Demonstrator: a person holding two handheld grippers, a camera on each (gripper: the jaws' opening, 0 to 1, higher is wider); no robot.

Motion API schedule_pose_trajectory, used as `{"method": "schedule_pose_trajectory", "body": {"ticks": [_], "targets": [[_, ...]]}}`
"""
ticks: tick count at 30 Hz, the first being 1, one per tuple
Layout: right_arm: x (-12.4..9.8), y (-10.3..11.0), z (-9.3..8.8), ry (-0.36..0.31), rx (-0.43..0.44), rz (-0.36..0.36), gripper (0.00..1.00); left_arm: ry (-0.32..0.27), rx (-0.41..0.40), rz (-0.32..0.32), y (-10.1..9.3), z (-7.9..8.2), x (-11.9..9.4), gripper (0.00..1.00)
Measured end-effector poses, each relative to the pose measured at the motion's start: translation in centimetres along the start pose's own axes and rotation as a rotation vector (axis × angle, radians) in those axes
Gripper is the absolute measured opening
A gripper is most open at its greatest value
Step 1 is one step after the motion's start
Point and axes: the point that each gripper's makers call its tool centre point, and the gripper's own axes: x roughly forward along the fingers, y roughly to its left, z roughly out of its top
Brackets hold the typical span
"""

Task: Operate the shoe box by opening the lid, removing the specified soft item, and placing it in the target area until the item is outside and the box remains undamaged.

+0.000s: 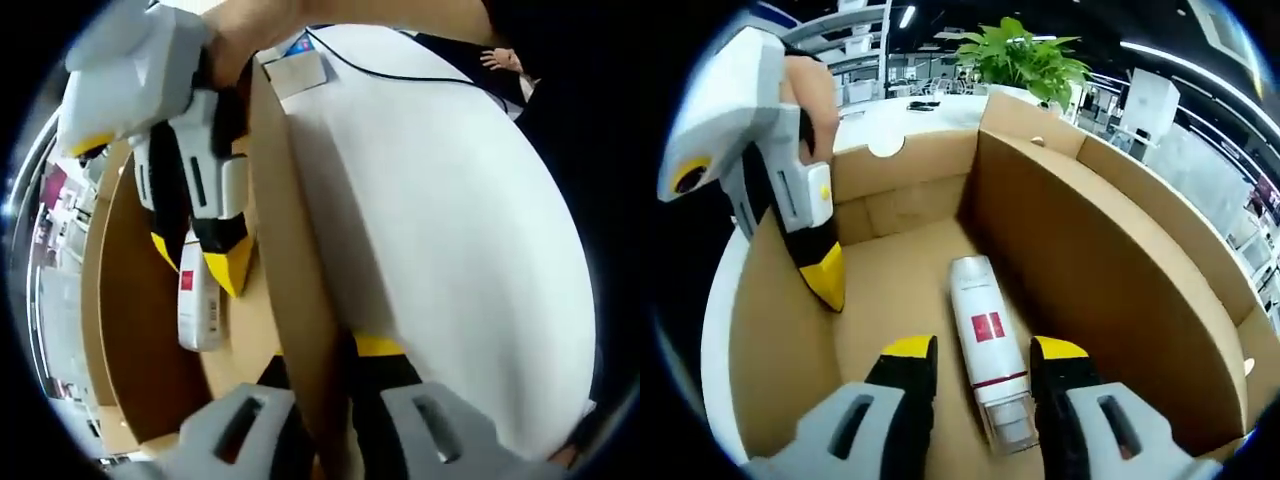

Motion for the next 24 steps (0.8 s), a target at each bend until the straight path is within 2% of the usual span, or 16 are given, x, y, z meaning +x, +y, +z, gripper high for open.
{"method": "schedule_pose_trajectory", "body": {"ticks": [6, 12, 17, 19, 21, 23, 24], "targets": [[-0.04, -0.54, 0.34, -0.016, 0.023, -0.012, 0.23, 0.000, -0.006, 0.000, 0.06, -0.08, -0.01, 0.07], [0.14, -0.34, -0.03, 0.003, 0.020, -0.003, 0.22, -0.004, -0.026, -0.005, 0.15, -0.14, -0.04, 0.07], [0.10, -0.37, -0.04, 0.003, 0.032, -0.009, 0.22, -0.044, -0.073, -0.021, 0.47, -0.28, -0.04, 0.07], [0.07, -0.39, -0.05, 0.003, 0.033, -0.017, 0.22, -0.066, -0.097, -0.019, 0.71, -0.42, 0.05, 0.06], [0.07, -0.51, -0.08, 0.004, 0.030, -0.023, 0.22, -0.112, -0.103, -0.022, 0.69, -0.33, 0.08, 0.04], [0.02, -0.58, -0.11, 0.004, 0.030, -0.031, 0.22, -0.182, -0.166, -0.016, 0.93, -0.05, 0.16, 0.04], [0.05, -0.62, -0.09, 0.004, 0.030, -0.032, 0.22, -0.233, -0.203, -0.016, 0.33, 0.50, 0.13, 0.03]]}}
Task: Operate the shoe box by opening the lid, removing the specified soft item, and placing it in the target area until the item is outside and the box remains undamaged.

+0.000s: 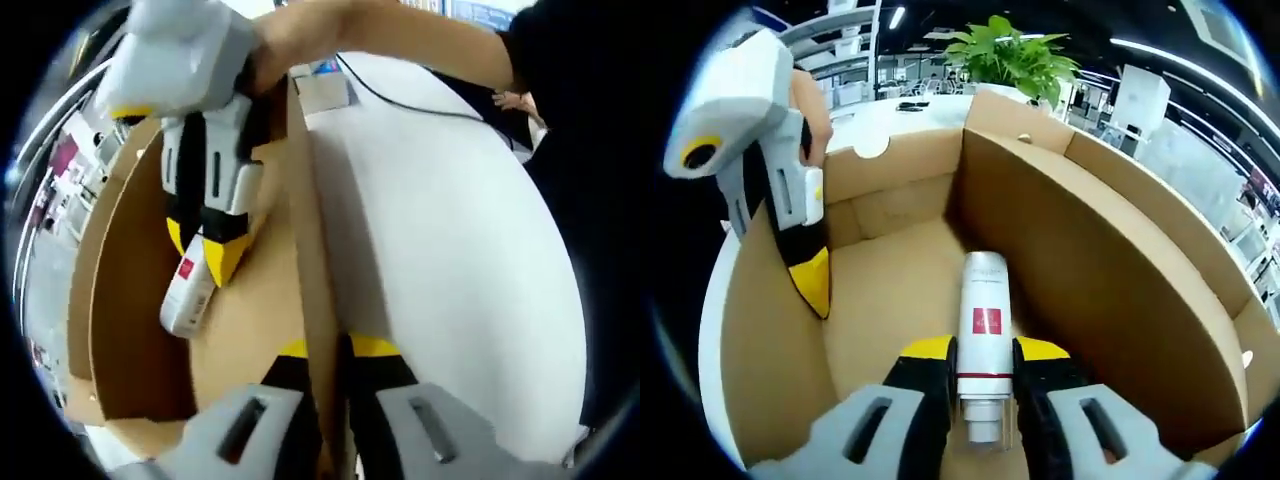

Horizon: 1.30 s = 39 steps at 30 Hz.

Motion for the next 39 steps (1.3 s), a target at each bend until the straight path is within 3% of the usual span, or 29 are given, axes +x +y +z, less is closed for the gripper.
{"method": "schedule_pose_trajectory", "body": {"ticks": [2, 4, 8, 11, 15, 18, 29, 39], "targets": [[0.0, 0.0, 0.0, 0.000, 0.001, -0.001, 0.22, -0.099, 0.078, 0.036, 0.0, 1.4, -0.3, 0.04], [0.0, 0.1, 0.0, 0.000, -0.002, -0.001, 0.22, -0.085, 0.138, 0.045, 0.0, 1.2, -0.2, 0.05], [0.0, 0.1, 0.0, -0.001, -0.005, -0.002, 0.22, -0.210, 0.085, 0.051, 0.1, 2.7, -0.4, 0.04], [0.0, 0.3, 0.1, -0.002, -0.010, -0.003, 0.22, -0.316, 0.194, 0.076, 0.0, 3.6, -0.8, 0.05], [0.1, 0.3, 0.2, -0.003, -0.012, -0.003, 0.22, -0.369, 0.077, 0.059, 0.2, 4.2, -1.2, 0.04], [0.1, 0.1, 0.2, -0.002, -0.013, -0.005, 0.22, -0.391, 0.069, 0.057, 0.4, 4.4, -1.4, 0.04], [0.0, -0.3, 0.4, -0.007, -0.022, -0.031, 0.21, -0.388, 0.062, 0.066, 0.2, 4.5, -1.4, 0.03], [-2.3, -0.4, 1.8, -0.079, 0.052, -0.050, 0.21, -0.396, 0.086, 0.040, 0.2, 4.6, -1.4, 0.03]]}}
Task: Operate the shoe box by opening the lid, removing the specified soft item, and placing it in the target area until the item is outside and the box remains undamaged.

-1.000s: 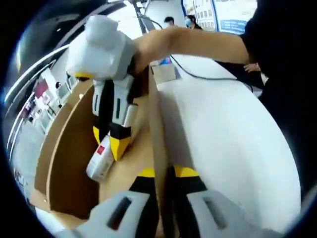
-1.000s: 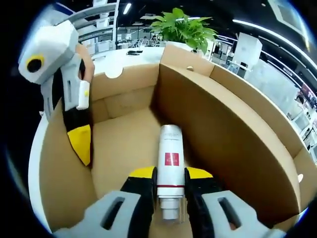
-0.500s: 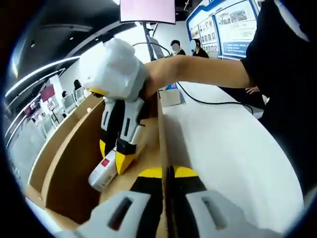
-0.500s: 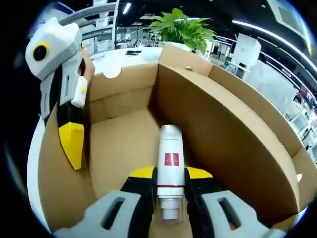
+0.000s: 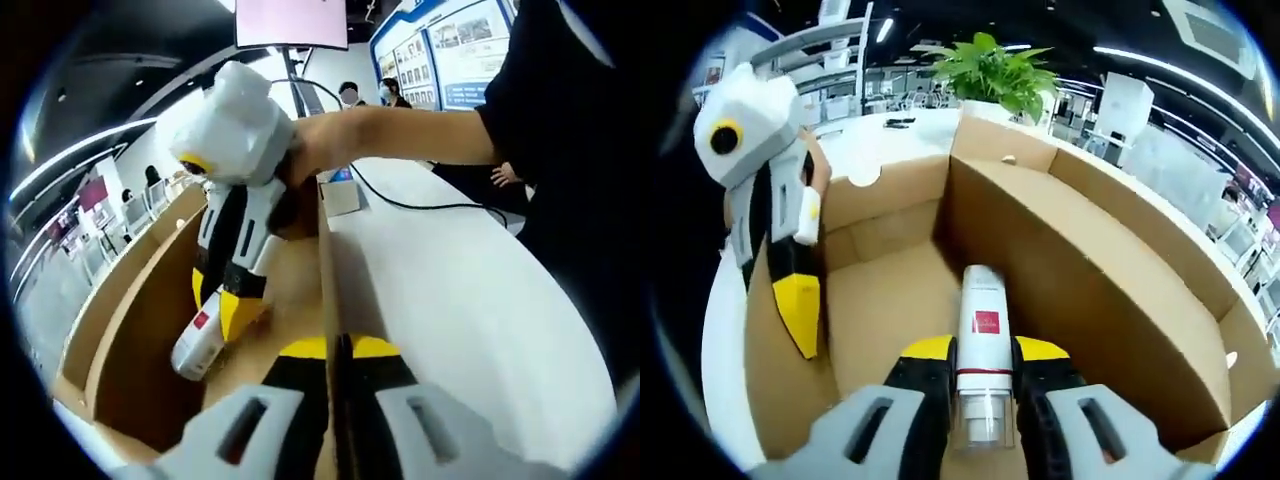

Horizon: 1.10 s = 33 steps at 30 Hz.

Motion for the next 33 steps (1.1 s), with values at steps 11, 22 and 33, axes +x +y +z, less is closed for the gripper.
{"method": "schedule_pose_trajectory", "body": {"ticks": [11, 22, 33], "targets": [[-3.5, -0.6, 3.1, -0.066, -0.013, -0.104, 0.21, -0.001, -0.013, 0.007, 0.2, 0.1, 0.0, 0.03], [-10.9, -1.0, 4.9, -0.167, -0.004, -0.254, 0.21, -0.003, -0.012, 0.004, 0.2, 0.1, 0.0, 0.03], [-20.2, -1.6, 2.5, -0.203, 0.069, -0.452, 0.21, -0.004, -0.014, 0.000, 0.1, 0.1, -0.1, 0.03]]}}
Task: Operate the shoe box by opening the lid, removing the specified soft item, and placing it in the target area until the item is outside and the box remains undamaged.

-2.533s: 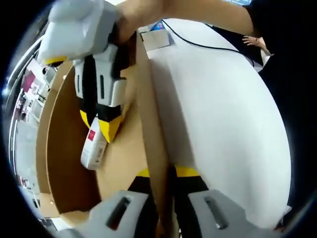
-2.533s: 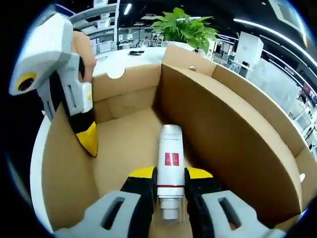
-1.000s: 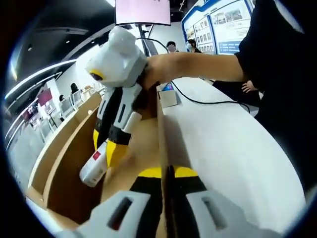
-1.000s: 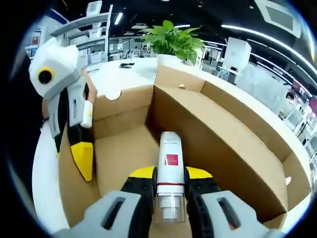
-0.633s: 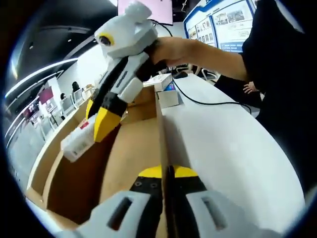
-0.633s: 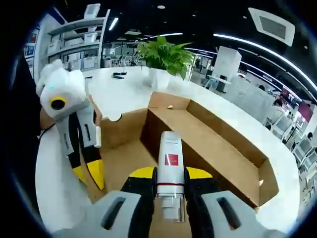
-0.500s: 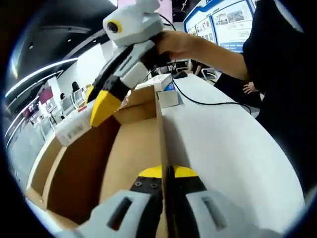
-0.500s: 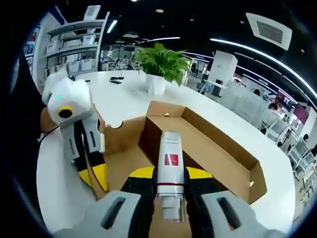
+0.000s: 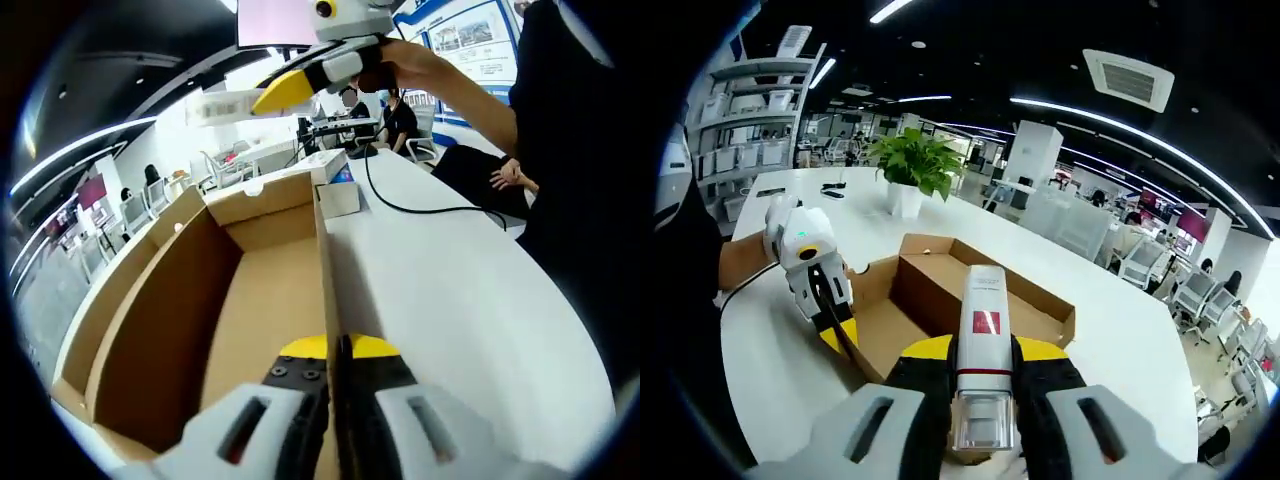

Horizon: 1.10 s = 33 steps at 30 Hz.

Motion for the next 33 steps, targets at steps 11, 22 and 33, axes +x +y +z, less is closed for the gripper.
{"method": "schedule_pose_trajectory", "body": {"ticks": [11, 22, 33], "targets": [[-8.0, -4.7, -2.7, 0.010, 0.071, -0.213, 0.21, 0.004, -0.007, 0.001, 0.3, -0.2, 0.0, 0.03], [-15.9, -11.0, -10.0, 0.118, 0.179, -0.474, 0.21, 0.005, -0.013, 0.003, 0.3, -0.3, 0.0, 0.03], [-17.0, -13.2, -17.5, 0.219, 0.260, -0.538, 0.21, 0.006, -0.022, 0.000, 0.3, -0.3, 0.0, 0.03]]}}
